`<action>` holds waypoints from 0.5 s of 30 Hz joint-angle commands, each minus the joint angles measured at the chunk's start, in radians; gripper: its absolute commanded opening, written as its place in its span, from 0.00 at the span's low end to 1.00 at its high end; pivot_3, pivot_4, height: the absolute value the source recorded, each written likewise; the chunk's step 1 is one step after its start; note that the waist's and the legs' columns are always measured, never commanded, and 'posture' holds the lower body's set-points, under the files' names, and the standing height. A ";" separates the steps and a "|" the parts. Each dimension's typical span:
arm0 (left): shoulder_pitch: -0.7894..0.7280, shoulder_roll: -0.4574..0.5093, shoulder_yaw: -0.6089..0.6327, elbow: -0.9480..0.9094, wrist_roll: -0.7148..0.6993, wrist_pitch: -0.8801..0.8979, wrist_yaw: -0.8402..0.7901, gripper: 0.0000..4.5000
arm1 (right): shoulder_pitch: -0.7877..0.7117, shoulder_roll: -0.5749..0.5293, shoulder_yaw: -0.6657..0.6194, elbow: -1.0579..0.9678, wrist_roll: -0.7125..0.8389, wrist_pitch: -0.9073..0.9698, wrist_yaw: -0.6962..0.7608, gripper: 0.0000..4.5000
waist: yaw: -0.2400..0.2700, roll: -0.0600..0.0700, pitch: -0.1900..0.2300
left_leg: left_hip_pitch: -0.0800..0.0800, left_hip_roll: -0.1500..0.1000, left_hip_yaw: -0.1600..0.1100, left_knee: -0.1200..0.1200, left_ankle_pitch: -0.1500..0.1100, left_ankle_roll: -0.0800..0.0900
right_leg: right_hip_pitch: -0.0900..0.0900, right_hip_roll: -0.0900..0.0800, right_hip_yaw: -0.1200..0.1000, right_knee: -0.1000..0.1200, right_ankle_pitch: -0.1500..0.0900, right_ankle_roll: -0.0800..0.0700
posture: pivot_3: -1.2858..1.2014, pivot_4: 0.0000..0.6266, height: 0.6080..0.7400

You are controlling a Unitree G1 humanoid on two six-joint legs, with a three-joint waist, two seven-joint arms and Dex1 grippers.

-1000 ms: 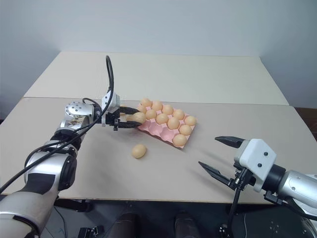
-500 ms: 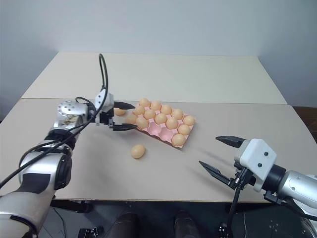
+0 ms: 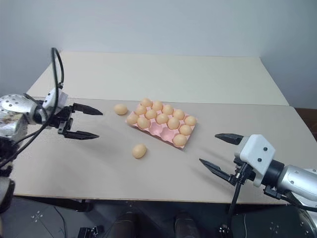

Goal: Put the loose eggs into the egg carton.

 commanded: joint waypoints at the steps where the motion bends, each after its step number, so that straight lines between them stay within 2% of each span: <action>1: 0.015 0.053 -0.056 -0.091 -0.082 0.001 -0.003 0.99 | -0.017 -0.014 -0.013 -0.002 -0.001 -0.025 0.010 1.00 | 0.002 0.000 0.000 | 0.000 0.000 0.000 0.000 0.000 0.000 | 0.000 0.000 0.000 0.000 0.000 0.000 | 0.52 0.24 1.00; 15: -0.006 0.047 -0.120 -0.104 -0.098 -0.028 -0.003 0.99 | -0.002 -0.011 -0.028 -0.012 -0.012 -0.023 0.015 1.00 | -0.004 0.000 0.000 | 0.000 0.000 0.001 0.000 0.000 0.000 | 0.000 0.000 0.000 0.000 0.000 0.000 | 0.52 0.24 1.00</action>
